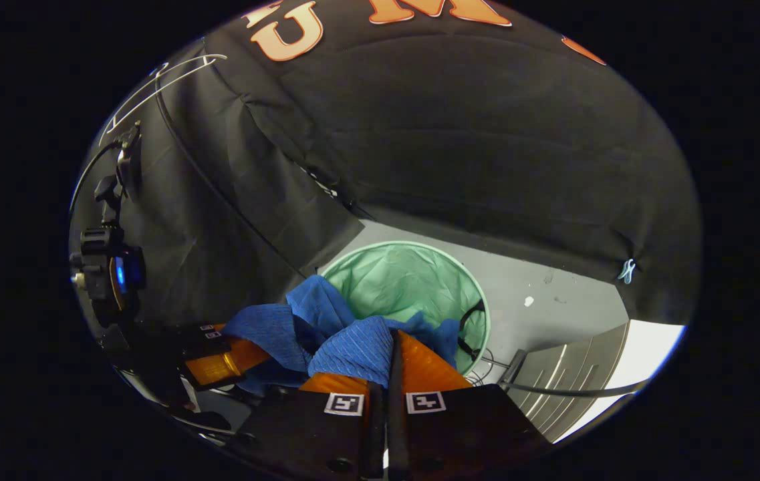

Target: Grasp the clothes on the hanger with both hands and then place them into the laundry hamper below.

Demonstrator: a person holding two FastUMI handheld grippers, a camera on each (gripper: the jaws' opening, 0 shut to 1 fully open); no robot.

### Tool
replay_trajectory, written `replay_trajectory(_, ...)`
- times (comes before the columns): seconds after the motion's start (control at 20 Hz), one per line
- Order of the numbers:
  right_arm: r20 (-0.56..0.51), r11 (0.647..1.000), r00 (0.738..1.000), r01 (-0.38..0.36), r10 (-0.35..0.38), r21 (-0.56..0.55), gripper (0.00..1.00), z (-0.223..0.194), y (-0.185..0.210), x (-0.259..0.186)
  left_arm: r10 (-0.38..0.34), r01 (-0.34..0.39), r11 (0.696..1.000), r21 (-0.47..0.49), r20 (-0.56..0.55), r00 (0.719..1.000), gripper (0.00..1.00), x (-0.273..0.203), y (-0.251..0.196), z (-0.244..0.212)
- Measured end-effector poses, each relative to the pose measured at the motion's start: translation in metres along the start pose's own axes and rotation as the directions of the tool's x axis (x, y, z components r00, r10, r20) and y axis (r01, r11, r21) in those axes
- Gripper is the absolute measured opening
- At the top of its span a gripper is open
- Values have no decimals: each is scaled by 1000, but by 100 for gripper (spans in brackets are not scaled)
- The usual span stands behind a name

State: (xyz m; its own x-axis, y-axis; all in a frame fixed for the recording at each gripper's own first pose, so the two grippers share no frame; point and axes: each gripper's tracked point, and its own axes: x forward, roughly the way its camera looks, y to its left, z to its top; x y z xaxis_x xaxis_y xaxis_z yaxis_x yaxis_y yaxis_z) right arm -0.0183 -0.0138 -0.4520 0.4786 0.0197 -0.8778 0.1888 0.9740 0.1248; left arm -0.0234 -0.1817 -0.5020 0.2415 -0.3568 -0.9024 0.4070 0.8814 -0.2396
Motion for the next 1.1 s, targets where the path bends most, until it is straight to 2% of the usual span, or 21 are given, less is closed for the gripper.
replay_trajectory(0.1,-30,1000,999,19,-19,-5,10,-11,-5,11,3,-3,1000,10,-5,1000,10,-3,3,-5)
replay_trajectory(0.15,-42,1000,999,18,-19,-4,12,-17,-5,11,1,-1,1000,11,-6,1000,16,-2,3,-4)
replay_trajectory(0.2,-57,1000,998,28,-28,-7,12,-24,-7,9,1,-1,1000,7,-3,1000,14,-6,3,-4)
replay_trajectory(0.25,-69,999,997,39,-40,-13,6,-28,-8,8,6,-6,1000,-1,7,1000,31,-6,6,-4)
replay_trajectory(0.3,-77,999,996,46,-47,-15,30,-32,-10,9,16,-16,1000,-11,9,1000,47,-9,10,-3)
replay_trajectory(0.45,-68,999,996,49,-50,-16,82,-35,-2,5,52,-52,998,-18,9,999,98,-15,25,-12)
replay_trajectory(0.5,-62,998,996,57,-58,-14,100,-37,2,2,47,-47,999,-10,14,999,98,-21,27,-13)
replay_trajectory(0.6,-41,997,996,81,-81,-1,97,-41,8,-5,28,-28,1000,10,26,999,97,-30,33,-16)
replay_trajectory(0.65,-33,996,995,90,-90,14,87,-43,12,-8,18,-18,1000,23,27,999,98,-33,36,-17)
replay_trajectory(0.7,-18,995,996,92,-92,28,97,-43,19,-12,11,-12,999,34,36,999,98,-37,40,-17)
replay_trajectory(0.75,-3,995,995,97,-97,33,97,-42,26,-17,3,-5,999,39,47,999,93,-44,42,-14)
replay_trajectory(0.8,10,994,994,104,-104,28,97,-41,33,-23,-7,4,999,37,61,998,97,-51,44,-8)
replay_trajectory(1.1,158,993,980,122,-122,12,97,-13,82,-75,-66,57,997,58,167,984,97,-92,50,20)
